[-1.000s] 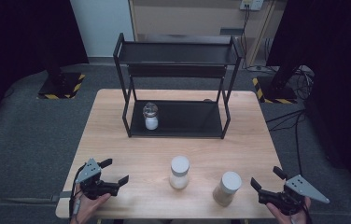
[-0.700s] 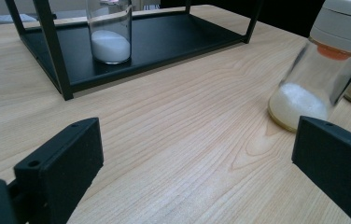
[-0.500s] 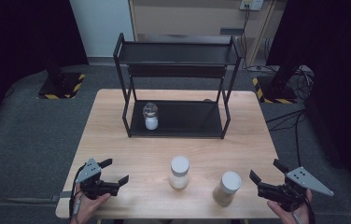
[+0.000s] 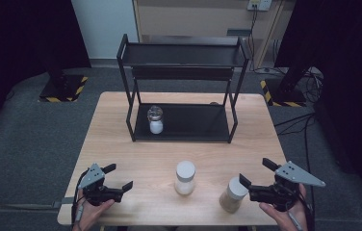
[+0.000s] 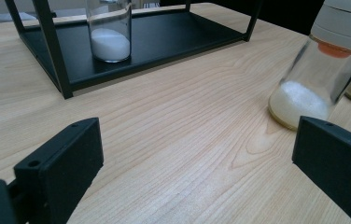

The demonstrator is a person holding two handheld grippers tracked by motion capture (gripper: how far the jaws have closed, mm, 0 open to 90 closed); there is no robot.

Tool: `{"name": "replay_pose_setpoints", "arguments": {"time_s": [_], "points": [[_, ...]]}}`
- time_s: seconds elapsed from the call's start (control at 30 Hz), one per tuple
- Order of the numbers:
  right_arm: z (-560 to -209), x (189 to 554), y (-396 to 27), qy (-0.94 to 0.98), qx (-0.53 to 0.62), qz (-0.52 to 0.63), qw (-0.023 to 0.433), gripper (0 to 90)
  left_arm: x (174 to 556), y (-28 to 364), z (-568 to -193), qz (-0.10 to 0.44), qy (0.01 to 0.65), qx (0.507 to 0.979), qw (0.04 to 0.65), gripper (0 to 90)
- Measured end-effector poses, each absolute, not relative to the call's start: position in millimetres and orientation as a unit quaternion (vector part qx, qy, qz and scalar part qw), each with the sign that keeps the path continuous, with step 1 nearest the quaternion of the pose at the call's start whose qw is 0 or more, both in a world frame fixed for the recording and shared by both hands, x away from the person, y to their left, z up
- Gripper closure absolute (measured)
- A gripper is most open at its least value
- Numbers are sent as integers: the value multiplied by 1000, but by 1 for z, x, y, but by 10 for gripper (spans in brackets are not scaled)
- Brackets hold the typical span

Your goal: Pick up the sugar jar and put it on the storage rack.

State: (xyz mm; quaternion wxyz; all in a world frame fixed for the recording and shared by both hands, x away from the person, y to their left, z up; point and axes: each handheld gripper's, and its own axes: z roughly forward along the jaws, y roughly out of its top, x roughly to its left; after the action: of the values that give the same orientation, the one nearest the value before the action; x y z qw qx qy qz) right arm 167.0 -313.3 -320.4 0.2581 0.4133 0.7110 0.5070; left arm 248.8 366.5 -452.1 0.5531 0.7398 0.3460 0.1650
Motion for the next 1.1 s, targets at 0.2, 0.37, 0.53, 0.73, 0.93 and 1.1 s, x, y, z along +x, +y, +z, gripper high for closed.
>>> {"name": "replay_pose_setpoints", "arguments": {"time_s": [0.2,0.37,0.53,0.73,0.93,1.1], "points": [[-313,181,-299,730,393,507,236,21,249,367,-452,165,344,740,553,7],[-310,193,-287,747,375,503,222,22,249,367,-452,165,345,740,553,7],[-309,204,-275,757,360,503,210,25,249,366,-452,166,344,741,552,8],[-309,214,-262,768,348,501,195,30,249,366,-452,165,343,741,552,8],[-312,223,-251,778,340,497,180,38,249,366,-451,165,341,744,550,8],[-313,229,-240,787,330,493,172,52,249,366,-451,165,340,744,551,8]]}}
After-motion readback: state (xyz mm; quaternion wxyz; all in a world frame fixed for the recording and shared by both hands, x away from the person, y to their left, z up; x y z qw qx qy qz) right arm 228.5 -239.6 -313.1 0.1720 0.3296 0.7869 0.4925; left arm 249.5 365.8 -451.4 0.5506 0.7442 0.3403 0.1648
